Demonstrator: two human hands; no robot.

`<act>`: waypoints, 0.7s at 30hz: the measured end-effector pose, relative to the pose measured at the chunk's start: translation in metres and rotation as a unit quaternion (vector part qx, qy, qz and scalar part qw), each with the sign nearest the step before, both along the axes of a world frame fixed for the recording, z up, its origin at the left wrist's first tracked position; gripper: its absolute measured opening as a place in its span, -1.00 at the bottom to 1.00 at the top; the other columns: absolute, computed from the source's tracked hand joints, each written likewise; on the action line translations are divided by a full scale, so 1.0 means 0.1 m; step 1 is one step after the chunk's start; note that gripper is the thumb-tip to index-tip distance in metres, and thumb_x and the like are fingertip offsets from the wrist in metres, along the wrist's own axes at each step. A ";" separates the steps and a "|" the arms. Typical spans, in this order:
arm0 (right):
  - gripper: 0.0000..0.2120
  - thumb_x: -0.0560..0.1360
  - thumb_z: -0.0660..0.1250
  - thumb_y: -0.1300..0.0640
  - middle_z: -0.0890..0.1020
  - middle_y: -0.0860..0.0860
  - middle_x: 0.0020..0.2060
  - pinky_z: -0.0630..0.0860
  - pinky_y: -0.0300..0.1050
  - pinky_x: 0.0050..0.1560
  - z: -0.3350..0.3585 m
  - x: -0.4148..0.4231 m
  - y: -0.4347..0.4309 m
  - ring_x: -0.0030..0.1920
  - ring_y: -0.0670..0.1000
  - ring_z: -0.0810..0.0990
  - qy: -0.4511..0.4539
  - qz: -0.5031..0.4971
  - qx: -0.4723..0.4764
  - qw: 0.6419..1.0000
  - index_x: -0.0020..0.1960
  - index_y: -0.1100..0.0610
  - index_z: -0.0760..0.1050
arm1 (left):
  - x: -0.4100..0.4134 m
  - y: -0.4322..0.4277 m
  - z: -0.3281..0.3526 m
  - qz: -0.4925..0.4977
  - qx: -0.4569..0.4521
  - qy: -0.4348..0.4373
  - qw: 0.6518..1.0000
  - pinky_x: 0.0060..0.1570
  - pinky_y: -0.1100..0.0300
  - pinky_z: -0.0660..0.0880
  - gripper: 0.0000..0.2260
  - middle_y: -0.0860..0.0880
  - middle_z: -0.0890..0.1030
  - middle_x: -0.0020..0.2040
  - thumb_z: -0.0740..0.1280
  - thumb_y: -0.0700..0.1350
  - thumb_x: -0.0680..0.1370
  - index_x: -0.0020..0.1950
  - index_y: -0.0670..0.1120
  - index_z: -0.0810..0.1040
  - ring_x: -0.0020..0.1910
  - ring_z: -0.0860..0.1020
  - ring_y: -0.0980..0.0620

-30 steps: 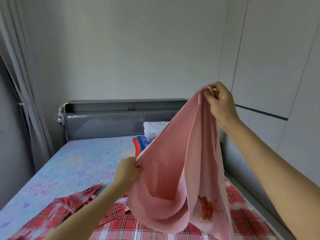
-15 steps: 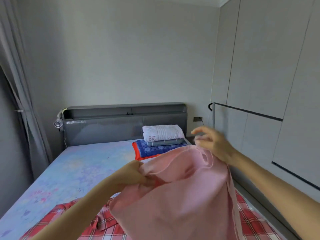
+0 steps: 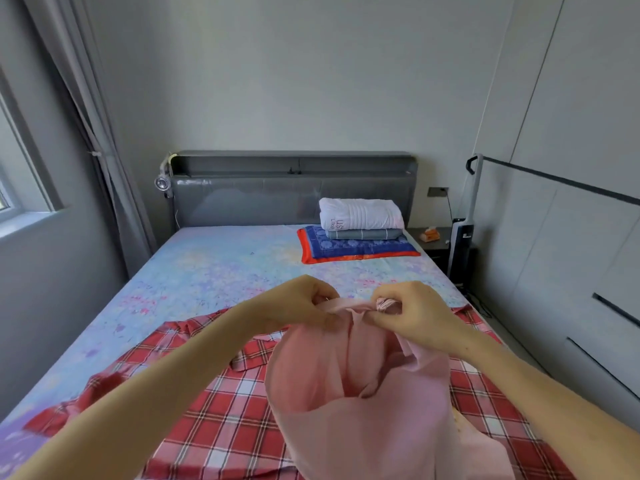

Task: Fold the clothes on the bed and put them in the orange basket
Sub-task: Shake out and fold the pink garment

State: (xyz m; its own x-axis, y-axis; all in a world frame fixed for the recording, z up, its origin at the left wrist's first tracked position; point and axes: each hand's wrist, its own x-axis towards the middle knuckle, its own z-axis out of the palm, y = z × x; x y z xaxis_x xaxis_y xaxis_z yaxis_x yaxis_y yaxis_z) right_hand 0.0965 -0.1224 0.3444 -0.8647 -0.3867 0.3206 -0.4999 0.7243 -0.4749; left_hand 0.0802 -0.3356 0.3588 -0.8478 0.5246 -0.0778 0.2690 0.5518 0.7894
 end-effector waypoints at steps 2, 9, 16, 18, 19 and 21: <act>-0.85 0.40 0.42 -0.08 0.58 -0.22 -0.38 0.33 -0.33 -0.29 -0.02 -0.06 0.02 -0.31 -0.16 0.52 -0.018 0.007 -0.032 0.999 -0.32 -0.11 0.55 | 0.04 -0.09 -0.07 0.004 0.050 -0.043 0.998 -0.26 0.31 0.48 -0.88 0.07 0.64 -0.29 0.44 -0.23 0.44 -0.10 -0.03 0.60 -0.31 0.56 0.14; -0.85 0.41 0.43 -0.01 0.61 -0.06 -0.39 0.43 -0.09 -0.22 -0.09 -0.19 -0.02 -0.31 -0.08 0.54 -0.031 0.014 -0.054 0.998 -0.26 0.05 0.61 | 0.19 -0.28 -0.54 0.113 0.005 0.381 0.918 -0.31 0.17 0.45 -0.72 0.05 0.52 -0.18 0.29 -0.39 0.40 -0.24 -0.01 0.34 -0.22 0.43 0.07; -0.81 0.41 0.44 -0.01 0.52 -0.07 -0.48 0.33 -0.15 -0.32 -0.15 -0.25 -0.18 -0.39 -0.10 0.43 -0.009 0.029 -0.064 0.998 -0.30 0.08 0.58 | 0.27 -0.27 -0.94 0.212 -0.128 0.473 0.846 -0.41 0.14 0.48 -0.64 -0.02 0.58 -0.10 0.07 -0.23 0.35 -0.23 -0.01 0.66 -0.14 0.49 -0.07; -0.78 0.41 0.44 -0.01 0.50 -0.07 -0.49 0.30 -0.19 -0.34 -0.17 -0.27 -0.20 -0.41 -0.11 0.41 -0.002 0.030 -0.066 0.997 -0.31 0.11 0.57 | 0.34 -0.23 -0.95 0.225 -0.094 0.328 0.913 -0.14 0.11 0.41 -0.69 -0.03 0.53 -0.05 0.12 -0.16 0.34 -0.23 0.01 0.67 -0.05 0.46 -0.08; -0.77 0.41 0.44 -0.01 0.49 -0.08 -0.49 0.29 -0.20 -0.34 -0.18 -0.28 -0.21 -0.41 -0.11 0.41 0.000 0.029 -0.071 0.997 -0.32 0.11 0.56 | 0.39 -0.23 -0.91 0.218 -0.033 0.216 0.951 -0.07 0.10 0.35 -0.75 -0.01 0.47 -0.08 0.17 -0.12 0.32 -0.28 0.07 0.65 -0.04 0.44 -0.06; -0.76 0.42 0.44 -0.01 0.49 -0.09 -0.51 0.29 -0.21 -0.35 -0.18 -0.30 -0.21 -0.42 -0.13 0.41 0.004 0.024 -0.083 0.996 -0.36 0.06 0.54 | 0.50 -0.19 -0.83 0.195 0.096 0.053 0.975 -0.02 0.09 0.35 -0.91 -0.04 0.38 -0.12 0.28 0.01 0.25 -0.40 0.15 0.57 -0.09 0.43 -0.02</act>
State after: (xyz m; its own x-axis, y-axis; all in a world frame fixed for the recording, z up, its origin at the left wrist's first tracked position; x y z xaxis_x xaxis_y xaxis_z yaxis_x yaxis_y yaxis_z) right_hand 0.0668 -0.1435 0.3267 -0.8440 -0.3686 0.3897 -0.5359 0.6112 -0.5825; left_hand 0.1303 -0.3549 0.2761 -0.9835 0.1571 0.0896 0.1547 0.4738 0.8669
